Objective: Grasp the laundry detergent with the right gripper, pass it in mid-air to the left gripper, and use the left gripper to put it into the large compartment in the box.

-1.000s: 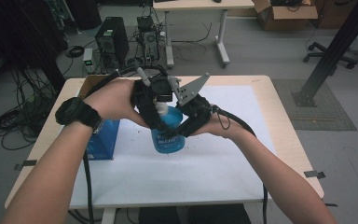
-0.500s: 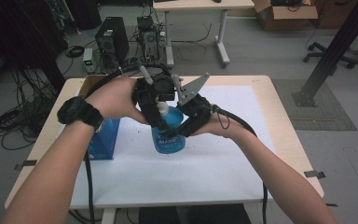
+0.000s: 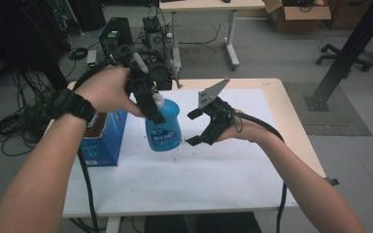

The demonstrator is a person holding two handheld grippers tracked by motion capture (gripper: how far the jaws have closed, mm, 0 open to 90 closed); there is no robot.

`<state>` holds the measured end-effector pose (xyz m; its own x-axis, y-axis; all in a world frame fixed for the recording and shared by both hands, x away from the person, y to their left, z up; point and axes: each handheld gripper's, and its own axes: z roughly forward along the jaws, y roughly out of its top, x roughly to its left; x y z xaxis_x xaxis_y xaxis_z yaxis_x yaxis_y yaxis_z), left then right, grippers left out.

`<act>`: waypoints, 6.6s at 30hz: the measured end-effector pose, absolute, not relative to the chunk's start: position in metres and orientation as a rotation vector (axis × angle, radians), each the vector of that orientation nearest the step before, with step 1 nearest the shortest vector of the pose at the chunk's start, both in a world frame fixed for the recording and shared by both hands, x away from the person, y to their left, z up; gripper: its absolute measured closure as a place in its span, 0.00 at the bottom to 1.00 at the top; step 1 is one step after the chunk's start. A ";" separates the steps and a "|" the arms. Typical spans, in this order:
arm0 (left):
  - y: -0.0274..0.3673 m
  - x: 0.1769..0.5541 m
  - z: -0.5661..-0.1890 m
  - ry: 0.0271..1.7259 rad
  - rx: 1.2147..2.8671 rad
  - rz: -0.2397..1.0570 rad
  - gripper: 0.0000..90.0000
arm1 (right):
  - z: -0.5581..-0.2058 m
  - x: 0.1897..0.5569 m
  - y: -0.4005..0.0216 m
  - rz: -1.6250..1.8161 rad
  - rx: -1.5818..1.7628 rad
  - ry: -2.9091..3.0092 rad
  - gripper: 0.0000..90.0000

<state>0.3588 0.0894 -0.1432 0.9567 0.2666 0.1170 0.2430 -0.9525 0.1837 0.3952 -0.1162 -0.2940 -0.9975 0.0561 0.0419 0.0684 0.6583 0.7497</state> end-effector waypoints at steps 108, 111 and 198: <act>0.270 0.418 -0.271 1.951 2.352 0.207 0.42 | -0.314 0.430 -0.279 -0.823 -0.697 -3.063 0.10; 0.270 0.417 -0.272 1.951 2.353 0.203 0.42 | -0.313 0.430 -0.278 -0.823 -0.692 -3.062 0.10; 0.072 0.404 -0.251 0.827 2.808 0.200 0.03 | -0.291 0.425 -0.263 -0.885 -0.628 -3.003 0.08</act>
